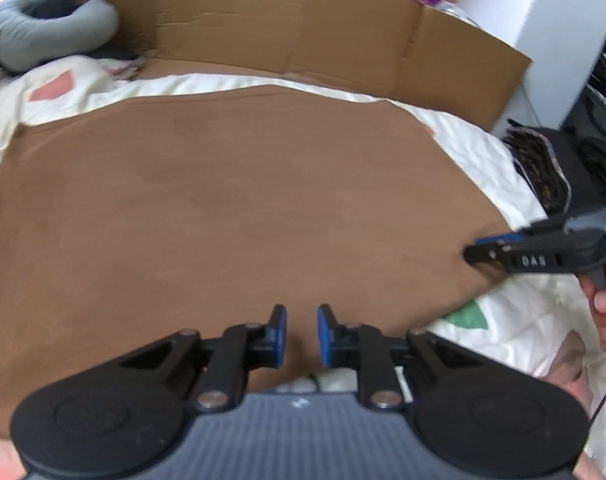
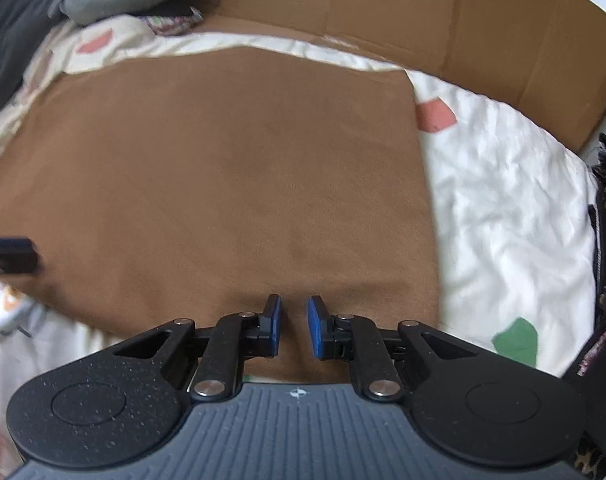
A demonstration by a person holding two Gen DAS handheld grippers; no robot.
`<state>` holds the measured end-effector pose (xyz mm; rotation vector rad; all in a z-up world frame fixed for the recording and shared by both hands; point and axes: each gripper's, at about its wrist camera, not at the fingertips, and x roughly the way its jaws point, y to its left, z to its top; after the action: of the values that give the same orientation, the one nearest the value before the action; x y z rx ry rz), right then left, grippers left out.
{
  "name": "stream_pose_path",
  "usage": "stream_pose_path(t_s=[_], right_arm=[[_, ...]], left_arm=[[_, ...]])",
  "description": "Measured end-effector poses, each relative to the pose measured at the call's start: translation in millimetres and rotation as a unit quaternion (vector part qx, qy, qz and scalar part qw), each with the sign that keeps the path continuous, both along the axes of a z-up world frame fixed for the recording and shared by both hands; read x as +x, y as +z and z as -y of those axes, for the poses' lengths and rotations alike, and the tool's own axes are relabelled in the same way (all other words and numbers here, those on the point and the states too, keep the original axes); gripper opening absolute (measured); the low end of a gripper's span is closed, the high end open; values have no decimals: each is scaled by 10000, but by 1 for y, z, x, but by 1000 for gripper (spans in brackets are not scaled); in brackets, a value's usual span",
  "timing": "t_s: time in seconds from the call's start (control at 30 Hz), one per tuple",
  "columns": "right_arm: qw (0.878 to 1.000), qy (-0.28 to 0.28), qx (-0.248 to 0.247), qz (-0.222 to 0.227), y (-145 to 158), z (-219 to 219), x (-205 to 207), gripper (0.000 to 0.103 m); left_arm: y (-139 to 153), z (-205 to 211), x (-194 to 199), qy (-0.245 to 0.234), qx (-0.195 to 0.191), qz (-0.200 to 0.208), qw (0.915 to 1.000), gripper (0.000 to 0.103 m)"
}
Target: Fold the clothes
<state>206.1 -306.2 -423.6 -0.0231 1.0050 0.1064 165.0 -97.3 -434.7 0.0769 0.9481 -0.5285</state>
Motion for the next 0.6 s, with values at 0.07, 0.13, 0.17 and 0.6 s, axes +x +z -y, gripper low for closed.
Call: stream_pose_path(t_s=[0.07, 0.13, 0.17, 0.6], right_arm=[[9998, 157, 97, 50, 4, -10, 0, 21], [9993, 305, 198, 60, 6, -20, 1, 21], [9989, 393, 232, 51, 6, -26, 0, 21], [9874, 1540, 361, 22, -2, -100, -13, 21]], left_arm=[[-2, 4, -3, -74, 15, -22, 10000, 15], [-9, 7, -3, -112, 84, -141, 9998, 14], [-14, 7, -3, -107, 118, -214, 9996, 13], [-19, -1, -8, 36, 66, -383, 9992, 13]])
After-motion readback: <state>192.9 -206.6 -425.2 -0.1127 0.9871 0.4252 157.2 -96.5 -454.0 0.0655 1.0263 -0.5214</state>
